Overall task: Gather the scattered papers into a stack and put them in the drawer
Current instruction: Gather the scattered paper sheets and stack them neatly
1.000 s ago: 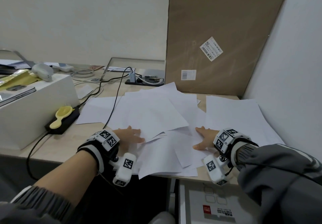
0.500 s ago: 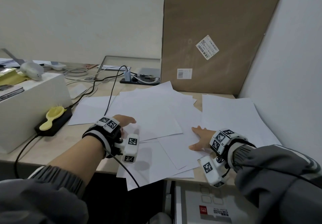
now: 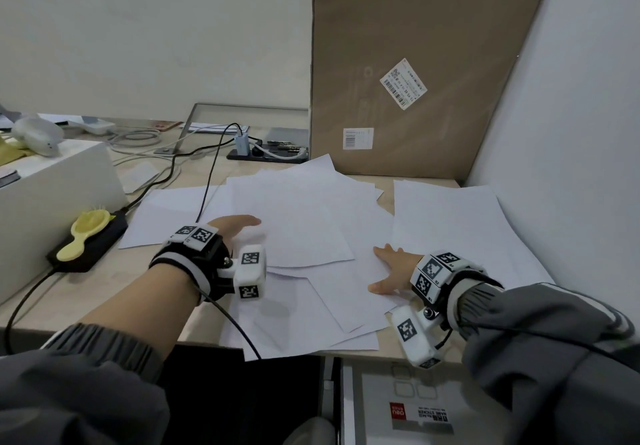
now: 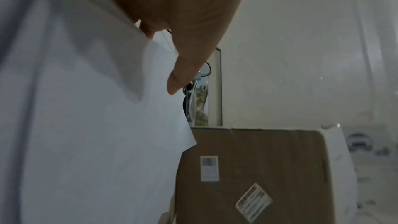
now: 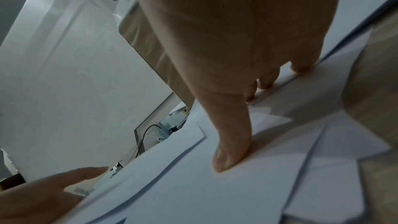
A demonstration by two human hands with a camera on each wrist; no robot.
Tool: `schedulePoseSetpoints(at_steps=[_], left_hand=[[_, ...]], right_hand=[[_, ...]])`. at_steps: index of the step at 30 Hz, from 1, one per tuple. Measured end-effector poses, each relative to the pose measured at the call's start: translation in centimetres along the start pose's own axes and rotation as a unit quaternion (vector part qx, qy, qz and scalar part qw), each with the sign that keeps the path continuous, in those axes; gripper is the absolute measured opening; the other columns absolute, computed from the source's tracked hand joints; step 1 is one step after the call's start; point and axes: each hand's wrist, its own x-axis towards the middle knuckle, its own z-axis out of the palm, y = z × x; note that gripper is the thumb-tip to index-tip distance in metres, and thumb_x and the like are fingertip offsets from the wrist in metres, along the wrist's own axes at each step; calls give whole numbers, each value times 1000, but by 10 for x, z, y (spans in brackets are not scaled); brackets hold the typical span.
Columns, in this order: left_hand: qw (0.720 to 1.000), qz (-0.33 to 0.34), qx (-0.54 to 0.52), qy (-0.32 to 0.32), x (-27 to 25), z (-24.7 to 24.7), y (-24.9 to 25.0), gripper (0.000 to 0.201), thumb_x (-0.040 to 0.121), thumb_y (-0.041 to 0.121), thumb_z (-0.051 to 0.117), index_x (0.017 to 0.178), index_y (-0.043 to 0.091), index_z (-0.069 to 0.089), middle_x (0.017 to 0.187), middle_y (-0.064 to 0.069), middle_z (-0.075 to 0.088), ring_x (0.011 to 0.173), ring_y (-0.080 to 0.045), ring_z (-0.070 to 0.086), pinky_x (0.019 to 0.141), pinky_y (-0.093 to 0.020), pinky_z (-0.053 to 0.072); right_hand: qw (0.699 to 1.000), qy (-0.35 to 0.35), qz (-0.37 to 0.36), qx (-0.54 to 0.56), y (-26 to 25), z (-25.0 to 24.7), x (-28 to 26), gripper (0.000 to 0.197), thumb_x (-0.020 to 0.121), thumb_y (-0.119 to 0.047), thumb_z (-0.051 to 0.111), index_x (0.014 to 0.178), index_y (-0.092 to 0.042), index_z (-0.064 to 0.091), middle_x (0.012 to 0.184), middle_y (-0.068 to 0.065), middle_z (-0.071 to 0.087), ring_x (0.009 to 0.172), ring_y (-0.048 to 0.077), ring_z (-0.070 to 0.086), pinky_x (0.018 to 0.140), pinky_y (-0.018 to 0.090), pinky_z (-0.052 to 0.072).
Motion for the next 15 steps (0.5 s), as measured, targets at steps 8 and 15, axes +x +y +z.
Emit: schedulePoseSetpoints(at_steps=[8,15], left_hand=[[998,-26,60,10,-8,2,-19,19,98,16,52,97,-2,45,93,-20,57,82,-29,51,72,-38,42],[997,65,24,36,4,1,-35,12,86,2,62,90,5,51,103,-18,55,91,-30,56,87,-43,53]], right_hand=[[1000,-1,-9,-4,1,-1,-3,91,90,-52,50,152,-14,-5,160,8,-1,147,29,5,118,42,14],[998,19,-26,-61,-11,-3,-13,74,92,-52,46,149,-13,20,157,7,16,147,29,2,113,51,15]])
